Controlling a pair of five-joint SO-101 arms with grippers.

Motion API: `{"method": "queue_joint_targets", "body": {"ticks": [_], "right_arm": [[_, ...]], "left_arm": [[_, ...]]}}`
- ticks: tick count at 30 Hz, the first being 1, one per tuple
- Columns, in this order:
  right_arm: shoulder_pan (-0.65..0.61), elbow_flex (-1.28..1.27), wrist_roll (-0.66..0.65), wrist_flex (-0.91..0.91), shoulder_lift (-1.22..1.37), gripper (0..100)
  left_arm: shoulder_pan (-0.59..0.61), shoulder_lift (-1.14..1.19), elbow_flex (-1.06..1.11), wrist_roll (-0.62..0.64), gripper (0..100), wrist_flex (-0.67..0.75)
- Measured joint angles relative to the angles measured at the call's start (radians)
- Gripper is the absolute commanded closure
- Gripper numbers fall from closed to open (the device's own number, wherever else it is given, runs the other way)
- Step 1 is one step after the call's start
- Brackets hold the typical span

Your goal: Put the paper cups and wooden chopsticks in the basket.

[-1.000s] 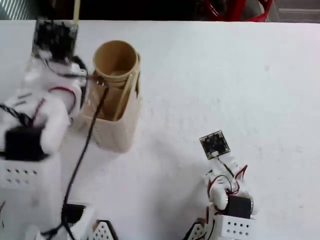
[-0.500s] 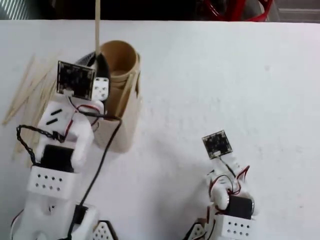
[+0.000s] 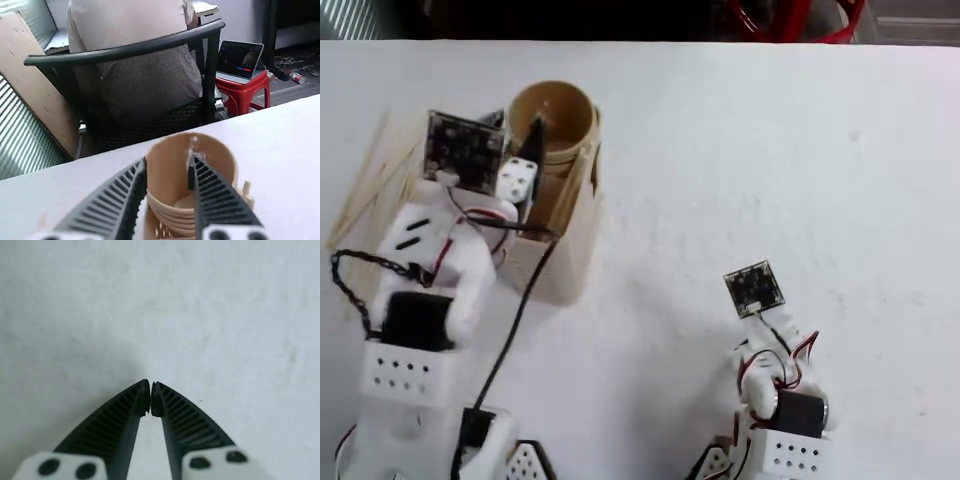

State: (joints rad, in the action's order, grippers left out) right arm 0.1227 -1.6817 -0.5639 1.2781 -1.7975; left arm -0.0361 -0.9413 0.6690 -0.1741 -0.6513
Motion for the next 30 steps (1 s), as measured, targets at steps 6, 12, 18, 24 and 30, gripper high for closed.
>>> {"method": "queue_joint_targets", "body": {"ticks": [6, 12, 18, 24, 30], "right_arm": [[0.0, 0.0, 0.0, 0.0, 0.0, 97.9], [0.0, 0.0, 0.0, 0.0, 0.0, 97.9], [0.0, 0.0, 0.0, 0.0, 0.0, 97.9], [-0.002, 0.0, 0.0, 0.0, 0.0, 97.9], [0.0, 0.0, 0.0, 0.0, 0.0, 97.9]], "left_arm": [[0.221, 0.011, -0.353, 0.038, 86, -0.256], [0.489, 0.31, -0.557, 0.029, 86, -0.408], [0.517, 0.832, -0.578, -0.224, 86, -0.454], [0.516, 1.27, -0.75, -0.364, 86, -0.577], [0.514, 1.468, -0.974, -0.437, 86, -0.732]]}}
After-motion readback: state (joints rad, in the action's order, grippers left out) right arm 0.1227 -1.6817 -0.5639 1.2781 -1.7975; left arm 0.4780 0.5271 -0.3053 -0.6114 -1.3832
